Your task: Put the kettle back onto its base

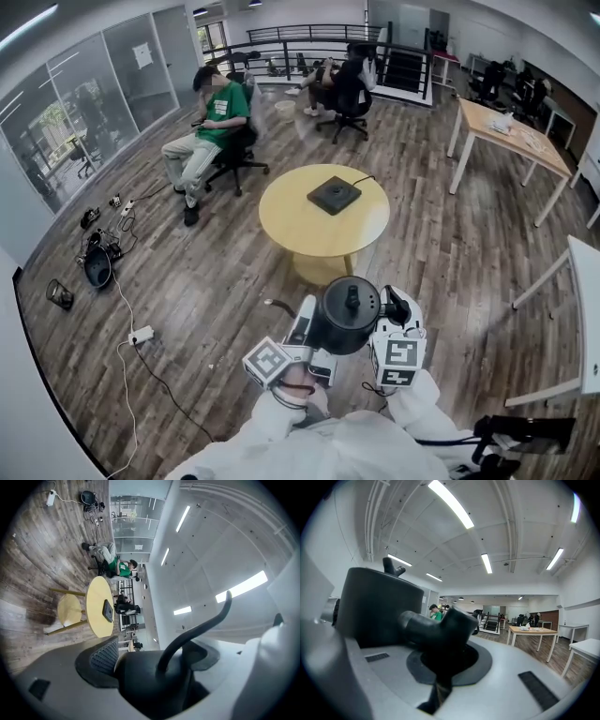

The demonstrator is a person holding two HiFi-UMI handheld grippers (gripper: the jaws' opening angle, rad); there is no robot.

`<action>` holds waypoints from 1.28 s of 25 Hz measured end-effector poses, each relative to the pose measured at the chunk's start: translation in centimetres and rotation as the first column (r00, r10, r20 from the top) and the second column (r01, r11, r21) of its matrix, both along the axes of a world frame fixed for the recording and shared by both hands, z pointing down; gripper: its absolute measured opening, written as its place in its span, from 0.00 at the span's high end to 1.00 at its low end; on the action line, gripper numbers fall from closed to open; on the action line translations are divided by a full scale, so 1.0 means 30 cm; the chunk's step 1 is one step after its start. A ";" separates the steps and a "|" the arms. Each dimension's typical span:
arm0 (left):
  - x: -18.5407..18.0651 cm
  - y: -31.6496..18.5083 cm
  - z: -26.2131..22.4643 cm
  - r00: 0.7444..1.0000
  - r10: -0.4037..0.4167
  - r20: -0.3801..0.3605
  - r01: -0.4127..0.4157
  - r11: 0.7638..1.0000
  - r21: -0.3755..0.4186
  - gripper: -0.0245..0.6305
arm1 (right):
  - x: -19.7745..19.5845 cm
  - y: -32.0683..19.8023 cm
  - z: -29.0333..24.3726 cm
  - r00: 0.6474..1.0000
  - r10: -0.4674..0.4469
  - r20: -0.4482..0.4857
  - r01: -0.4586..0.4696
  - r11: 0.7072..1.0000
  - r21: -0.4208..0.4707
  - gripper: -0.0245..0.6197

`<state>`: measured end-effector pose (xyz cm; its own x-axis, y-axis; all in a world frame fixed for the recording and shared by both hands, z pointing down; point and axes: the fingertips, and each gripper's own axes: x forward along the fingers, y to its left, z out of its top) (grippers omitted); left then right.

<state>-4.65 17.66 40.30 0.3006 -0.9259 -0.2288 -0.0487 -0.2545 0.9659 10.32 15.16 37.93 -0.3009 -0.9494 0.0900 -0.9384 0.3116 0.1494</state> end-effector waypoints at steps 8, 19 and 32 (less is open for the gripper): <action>-0.143 -0.235 0.031 1.000 -0.016 0.021 0.016 1.000 -0.010 0.33 | -0.139 -0.241 0.027 1.000 -0.012 0.006 0.012 1.000 -0.010 0.95; -0.227 -0.466 0.083 0.999 0.051 -0.006 -0.052 0.998 -0.031 0.33 | -0.228 -0.440 0.077 0.999 0.043 -0.013 -0.044 0.999 -0.029 0.95; -0.267 -0.696 0.115 0.999 0.034 -0.027 -0.035 0.998 -0.049 0.33 | -0.276 -0.683 0.109 1.000 0.015 -0.025 -0.016 0.999 -0.047 0.95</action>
<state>-12.66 -3.21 43.76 0.3270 -0.9255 -0.1911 -0.0157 -0.2076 0.9781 2.06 -5.32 41.19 -0.2833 -0.9485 0.1419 -0.9393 0.3043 0.1585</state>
